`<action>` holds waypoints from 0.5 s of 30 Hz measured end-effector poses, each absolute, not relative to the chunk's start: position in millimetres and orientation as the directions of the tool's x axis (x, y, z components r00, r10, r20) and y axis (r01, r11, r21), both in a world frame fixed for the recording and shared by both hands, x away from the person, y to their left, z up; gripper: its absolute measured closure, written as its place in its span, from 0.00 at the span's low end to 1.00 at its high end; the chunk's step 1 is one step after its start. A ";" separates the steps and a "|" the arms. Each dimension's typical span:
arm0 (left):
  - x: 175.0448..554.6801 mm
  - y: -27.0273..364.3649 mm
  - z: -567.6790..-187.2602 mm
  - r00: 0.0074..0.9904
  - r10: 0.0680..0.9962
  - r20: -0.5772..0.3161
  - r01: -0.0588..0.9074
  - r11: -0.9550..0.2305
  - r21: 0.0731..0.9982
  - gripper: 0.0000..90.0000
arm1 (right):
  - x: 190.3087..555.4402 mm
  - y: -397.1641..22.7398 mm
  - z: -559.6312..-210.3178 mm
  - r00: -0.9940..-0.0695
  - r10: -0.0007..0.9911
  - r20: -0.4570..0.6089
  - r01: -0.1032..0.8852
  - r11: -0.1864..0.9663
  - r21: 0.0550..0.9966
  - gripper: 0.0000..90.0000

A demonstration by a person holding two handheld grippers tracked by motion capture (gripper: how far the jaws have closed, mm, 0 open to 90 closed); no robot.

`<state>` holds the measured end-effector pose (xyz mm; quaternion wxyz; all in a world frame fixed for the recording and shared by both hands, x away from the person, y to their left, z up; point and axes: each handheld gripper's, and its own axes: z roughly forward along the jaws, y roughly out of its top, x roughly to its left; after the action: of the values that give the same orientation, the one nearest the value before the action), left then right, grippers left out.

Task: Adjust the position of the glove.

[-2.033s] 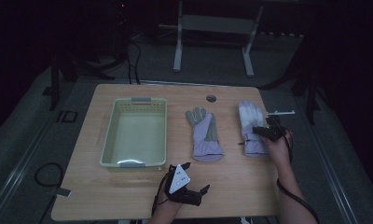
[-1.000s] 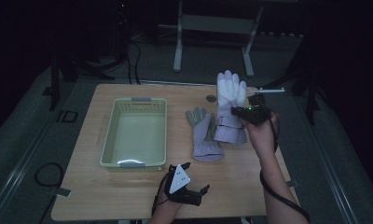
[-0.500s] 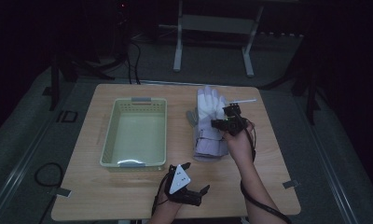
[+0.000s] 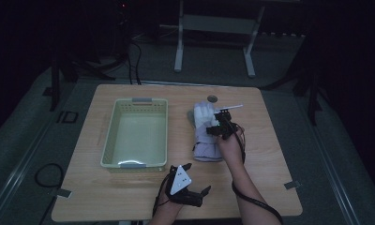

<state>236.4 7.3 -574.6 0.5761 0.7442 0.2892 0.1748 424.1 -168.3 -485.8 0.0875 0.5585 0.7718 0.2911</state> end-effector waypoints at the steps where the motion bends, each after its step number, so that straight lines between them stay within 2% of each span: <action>1: 236.4 7.3 -574.6 0.772 0.632 -0.073 0.229 -0.169 0.959 0.00 | 425.1 -167.9 -487.7 -0.362 0.913 0.185 0.811 0.211 0.546 0.87; 7: 236.5 7.4 -574.6 0.772 0.631 -0.077 0.232 -0.168 0.958 0.00 | 428.5 -167.1 -491.1 -0.377 0.909 0.176 0.812 0.233 0.536 0.83; 9: 236.5 7.5 -574.6 0.772 0.631 -0.076 0.231 -0.168 0.958 0.00 | 428.7 -166.0 -489.9 -0.398 0.903 0.164 0.804 0.257 0.537 0.75; 10: 236.5 7.5 -574.6 0.772 0.631 -0.075 0.231 -0.169 0.958 0.00 | 428.7 -166.0 -489.9 -0.398 0.903 0.164 0.804 0.257 0.537 0.75; 15: 236.4 7.2 -574.6 0.771 0.633 -0.074 0.231 -0.169 0.958 0.00 | 427.1 -174.3 -485.3 -0.445 0.880 0.165 0.775 0.286 0.564 0.63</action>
<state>236.4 7.2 -574.6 0.5755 0.7443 0.2901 0.1749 427.1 -174.3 -485.3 0.0892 0.5192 0.7968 0.2959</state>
